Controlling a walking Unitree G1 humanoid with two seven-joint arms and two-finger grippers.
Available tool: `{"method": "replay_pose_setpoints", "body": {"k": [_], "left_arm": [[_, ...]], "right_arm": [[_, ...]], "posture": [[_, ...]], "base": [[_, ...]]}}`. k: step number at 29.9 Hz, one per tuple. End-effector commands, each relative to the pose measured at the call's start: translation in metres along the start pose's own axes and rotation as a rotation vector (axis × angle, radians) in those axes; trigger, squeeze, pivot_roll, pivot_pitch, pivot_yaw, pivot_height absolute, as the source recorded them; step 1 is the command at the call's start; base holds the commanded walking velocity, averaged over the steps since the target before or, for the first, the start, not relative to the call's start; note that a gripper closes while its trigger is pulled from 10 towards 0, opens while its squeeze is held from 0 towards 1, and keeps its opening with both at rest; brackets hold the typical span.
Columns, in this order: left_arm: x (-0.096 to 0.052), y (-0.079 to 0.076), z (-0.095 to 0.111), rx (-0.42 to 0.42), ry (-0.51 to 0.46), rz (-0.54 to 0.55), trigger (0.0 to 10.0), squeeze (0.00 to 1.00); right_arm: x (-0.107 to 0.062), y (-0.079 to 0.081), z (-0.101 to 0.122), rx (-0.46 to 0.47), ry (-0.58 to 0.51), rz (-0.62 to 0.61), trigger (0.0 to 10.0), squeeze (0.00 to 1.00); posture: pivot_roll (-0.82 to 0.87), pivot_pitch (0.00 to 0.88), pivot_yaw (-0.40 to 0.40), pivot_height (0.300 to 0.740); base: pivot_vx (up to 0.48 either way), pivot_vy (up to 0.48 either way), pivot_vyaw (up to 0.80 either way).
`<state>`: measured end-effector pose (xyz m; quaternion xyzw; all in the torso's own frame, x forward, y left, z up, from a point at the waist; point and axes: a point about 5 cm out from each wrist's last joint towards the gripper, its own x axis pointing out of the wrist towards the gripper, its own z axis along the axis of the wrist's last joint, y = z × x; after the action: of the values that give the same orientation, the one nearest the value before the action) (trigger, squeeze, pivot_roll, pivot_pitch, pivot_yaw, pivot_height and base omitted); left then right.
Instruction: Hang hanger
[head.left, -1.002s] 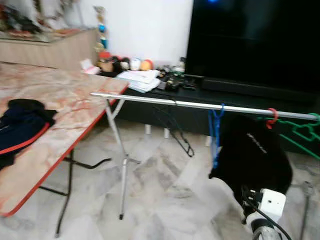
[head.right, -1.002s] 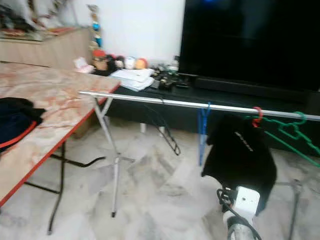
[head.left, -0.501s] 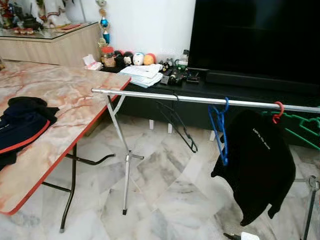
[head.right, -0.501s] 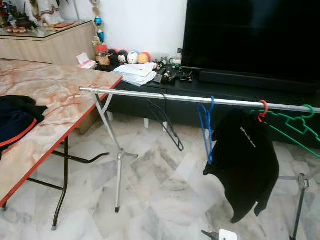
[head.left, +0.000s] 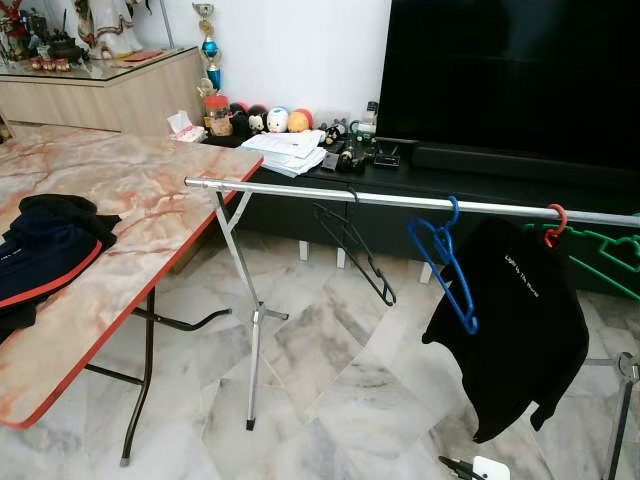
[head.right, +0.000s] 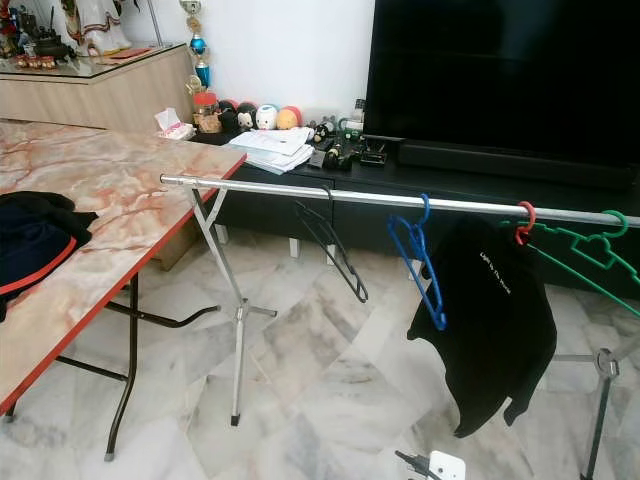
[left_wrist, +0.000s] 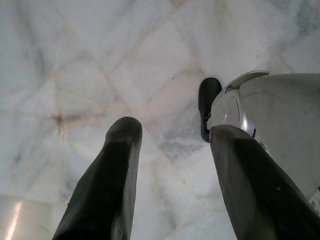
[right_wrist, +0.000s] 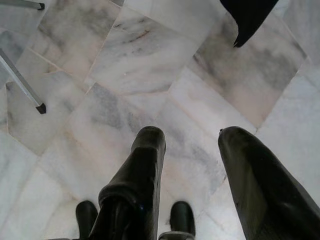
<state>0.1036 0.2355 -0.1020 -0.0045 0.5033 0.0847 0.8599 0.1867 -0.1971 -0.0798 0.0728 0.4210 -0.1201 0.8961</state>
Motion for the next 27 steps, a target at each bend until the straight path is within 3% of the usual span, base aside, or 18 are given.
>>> {"method": "replay_pose_setpoints", "body": {"k": [1,6,11,27], "left_arm": [[0.0006,0.0023,0.0038,0.011,-0.009,0.008,10.0,0.00],[0.0008,0.0013,0.0039,0.019,-0.009,0.008,10.0,0.00],[0.0007,0.0021,0.0036,0.051,-0.004,0.011,10.0,0.00],[0.0004,0.0036,0.0032,0.046,-0.004,0.019,10.0,0.00]], "right_arm": [[-0.0011,-0.0006,-0.0061,-0.005,0.021,-0.001,10.0,0.00],[-0.0009,-0.0024,-0.0054,-0.018,0.024,0.003,10.0,0.00],[-0.0009,-0.0036,-0.0048,-0.020,0.021,0.004,10.0,0.00],[-0.0013,-0.0027,-0.0068,-0.027,0.027,0.002,10.0,0.00]], "posture": [[0.04,0.000,0.038,0.740],[0.04,0.000,0.035,0.740],[0.02,0.000,0.046,0.740],[0.03,0.000,0.054,0.740]], "base": [[0.000,0.000,-0.80],[0.000,0.000,-0.80],[0.000,-0.480,-0.80],[0.000,0.000,-0.80]]}}
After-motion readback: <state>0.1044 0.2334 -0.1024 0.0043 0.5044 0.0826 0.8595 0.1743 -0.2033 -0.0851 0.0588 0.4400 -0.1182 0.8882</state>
